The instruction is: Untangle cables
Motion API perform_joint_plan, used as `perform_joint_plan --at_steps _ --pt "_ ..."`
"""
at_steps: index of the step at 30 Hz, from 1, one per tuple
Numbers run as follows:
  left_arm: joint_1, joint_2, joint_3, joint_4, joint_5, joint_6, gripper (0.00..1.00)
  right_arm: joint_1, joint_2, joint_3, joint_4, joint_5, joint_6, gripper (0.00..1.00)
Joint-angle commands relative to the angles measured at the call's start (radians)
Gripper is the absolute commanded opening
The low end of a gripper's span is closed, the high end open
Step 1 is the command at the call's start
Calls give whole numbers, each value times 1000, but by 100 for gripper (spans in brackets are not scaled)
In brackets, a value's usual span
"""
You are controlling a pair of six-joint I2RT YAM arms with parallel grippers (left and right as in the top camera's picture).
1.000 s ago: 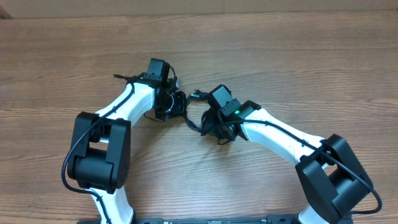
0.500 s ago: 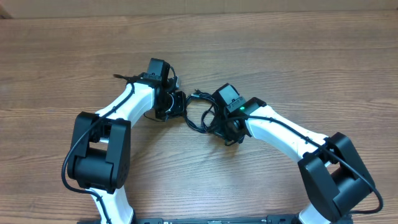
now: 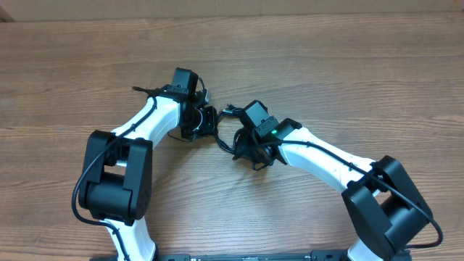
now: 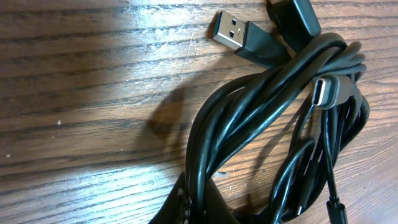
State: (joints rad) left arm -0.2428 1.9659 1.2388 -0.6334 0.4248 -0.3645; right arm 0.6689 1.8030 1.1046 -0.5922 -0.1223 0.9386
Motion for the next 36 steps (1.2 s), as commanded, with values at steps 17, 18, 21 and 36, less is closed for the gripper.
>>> perform_joint_plan --at_steps 17,18,21,36 --pt "-6 10 2 -2 -32 13 4 0 40 -5 -14 -60 0 4" --pt "-6 10 2 -2 -32 13 4 0 40 -5 -11 -60 0 4" --pt "-6 10 2 -2 -32 13 4 0 40 -5 -3 -66 0 4" --pt "-6 10 2 -2 -32 13 4 0 40 -5 84 -29 0 4"
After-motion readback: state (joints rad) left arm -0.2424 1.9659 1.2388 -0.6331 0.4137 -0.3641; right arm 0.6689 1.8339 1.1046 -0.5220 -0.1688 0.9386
